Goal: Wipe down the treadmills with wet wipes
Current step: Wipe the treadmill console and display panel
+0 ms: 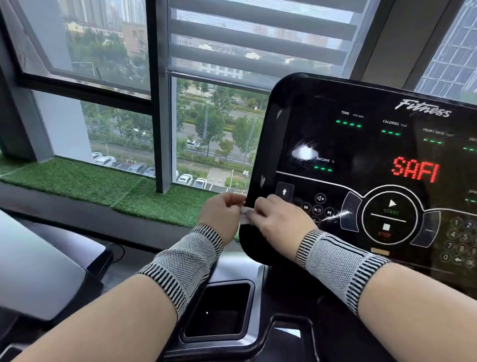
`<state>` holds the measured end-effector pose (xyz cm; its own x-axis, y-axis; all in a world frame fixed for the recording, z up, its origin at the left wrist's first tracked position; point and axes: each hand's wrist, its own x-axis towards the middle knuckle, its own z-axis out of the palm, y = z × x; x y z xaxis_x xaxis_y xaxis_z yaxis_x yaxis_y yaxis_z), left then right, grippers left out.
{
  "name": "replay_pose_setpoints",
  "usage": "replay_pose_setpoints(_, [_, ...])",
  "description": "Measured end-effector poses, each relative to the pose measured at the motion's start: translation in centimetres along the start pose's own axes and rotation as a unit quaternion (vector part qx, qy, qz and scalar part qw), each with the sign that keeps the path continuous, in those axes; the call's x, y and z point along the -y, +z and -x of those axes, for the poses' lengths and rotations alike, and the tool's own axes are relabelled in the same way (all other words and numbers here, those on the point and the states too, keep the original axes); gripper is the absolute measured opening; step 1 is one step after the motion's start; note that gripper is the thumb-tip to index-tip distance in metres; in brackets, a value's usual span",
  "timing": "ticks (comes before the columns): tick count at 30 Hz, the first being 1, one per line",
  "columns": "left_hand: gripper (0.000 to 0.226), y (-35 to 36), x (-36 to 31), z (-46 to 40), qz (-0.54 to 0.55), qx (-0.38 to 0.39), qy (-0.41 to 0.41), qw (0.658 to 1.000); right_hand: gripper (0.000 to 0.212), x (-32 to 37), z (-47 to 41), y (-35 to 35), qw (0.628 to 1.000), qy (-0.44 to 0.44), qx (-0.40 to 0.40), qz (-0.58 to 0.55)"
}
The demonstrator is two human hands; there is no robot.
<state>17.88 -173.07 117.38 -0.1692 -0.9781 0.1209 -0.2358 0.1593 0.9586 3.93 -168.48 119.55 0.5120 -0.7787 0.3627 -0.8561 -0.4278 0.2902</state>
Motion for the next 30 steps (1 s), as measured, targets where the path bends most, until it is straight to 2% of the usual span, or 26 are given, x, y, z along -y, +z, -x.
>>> replay_pose_setpoints(1, [0.026, 0.0, 0.0, 0.0, 0.001, -0.001, 0.002, 1.000, 0.018, -0.3, -0.2, -0.2, 1.000, 0.000, -0.010, 0.007])
replay_pose_setpoints(3, [0.026, 0.1, -0.1, 0.0, 0.018, 0.001, 0.000, 1.000, 0.012, -1.5, -1.4, -0.9, 0.996, 0.066, -0.056, -0.026])
replay_pose_setpoints(5, [0.027, 0.1, -0.1, 0.0, 0.036, 0.002, -0.006, 0.999, 0.018, -1.6, -1.8, -1.4, 0.987, 0.135, -0.064, -0.059])
replay_pose_setpoints(8, [0.025, 0.0, -0.1, -0.2, 0.015, 0.003, 0.007, 1.000, 0.025, 0.1, -1.1, -1.1, 0.995, 0.078, 0.036, -0.060])
replay_pose_setpoints(9, [0.026, 0.0, -0.1, -0.3, 0.012, 0.002, 0.008, 1.000, 0.026, 0.0, -0.8, -0.8, 0.999, 0.039, 0.025, -0.021])
replay_pose_setpoints(10, [0.026, 0.0, -0.2, -0.3, 0.017, 0.003, 0.009, 1.000, 0.026, -0.5, -1.0, -1.0, 0.999, 0.040, 0.014, -0.006])
replay_pose_setpoints(11, [0.025, 0.0, -0.2, -0.4, 0.022, 0.003, 0.009, 1.000, 0.029, -1.1, -1.6, -1.6, 0.996, 0.073, 0.043, -0.003])
replay_pose_setpoints(13, [0.023, 0.0, -0.2, -0.4, 0.035, 0.000, 0.002, 0.999, 0.059, -2.3, -2.3, -1.1, 0.997, 0.077, -0.013, 0.013])
replay_pose_setpoints(14, [0.023, 0.1, -0.2, -0.5, 0.036, -0.003, 0.004, 0.999, 0.067, -2.3, -2.1, -0.6, 0.997, 0.077, -0.027, 0.016])
replay_pose_setpoints(16, [0.024, 0.0, -0.3, -0.6, 0.015, -0.008, 0.020, 1.000, 0.049, -0.9, -1.9, -1.0, 0.995, 0.086, 0.042, -0.016])
replay_pose_setpoints(17, [0.026, 0.0, -0.4, -0.6, 0.007, -0.010, 0.026, 1.000, 0.040, -0.4, -1.4, -1.2, 0.996, 0.069, 0.054, -0.023])
replay_pose_setpoints(18, [0.027, 0.0, -0.5, -0.6, 0.007, -0.012, 0.030, 0.999, 0.040, -0.7, -1.3, -1.0, 0.999, 0.037, 0.030, -0.007])
replay_pose_setpoints(20, [0.027, -0.1, -0.7, -0.8, 0.022, -0.014, 0.031, 0.999, 0.055, -1.8, -2.3, -2.1, 0.996, 0.068, 0.048, 0.019])
replay_pose_setpoints(22, [0.027, 0.0, -0.9, -0.8, 0.029, -0.016, 0.030, 0.999, 0.066, -2.5, -2.5, -1.7, 0.997, 0.076, -0.003, 0.013])
replay_pose_setpoints(23, [0.028, -0.1, -0.9, -1.0, 0.019, -0.018, 0.034, 0.999, 0.058, -2.1, -2.3, -1.5, 0.996, 0.082, -0.018, 0.009])
replay_pose_setpoints(25, [0.031, -0.1, -1.0, -1.1, -0.002, -0.022, 0.040, 0.999, 0.036, -0.7, -2.0, -1.5, 0.998, 0.061, 0.023, -0.011])
replay_pose_setpoints(26, [0.031, -0.1, -1.1, -1.2, -0.003, -0.022, 0.039, 0.999, 0.027, -0.8, -1.6, -1.1, 1.000, 0.022, 0.007, 0.011])
replay_pose_setpoints(28, [0.029, -0.1, -1.2, -1.3, 0.011, -0.019, 0.038, 0.999, 0.011, -2.3, -2.1, -1.3, 0.999, 0.033, -0.015, -0.005])
replay_pose_setpoints(30, [0.027, 0.0, -1.3, -1.3, 0.028, -0.018, 0.032, 0.999, 0.016, -3.0, -2.9, -2.1, 0.995, 0.076, -0.054, -0.019])
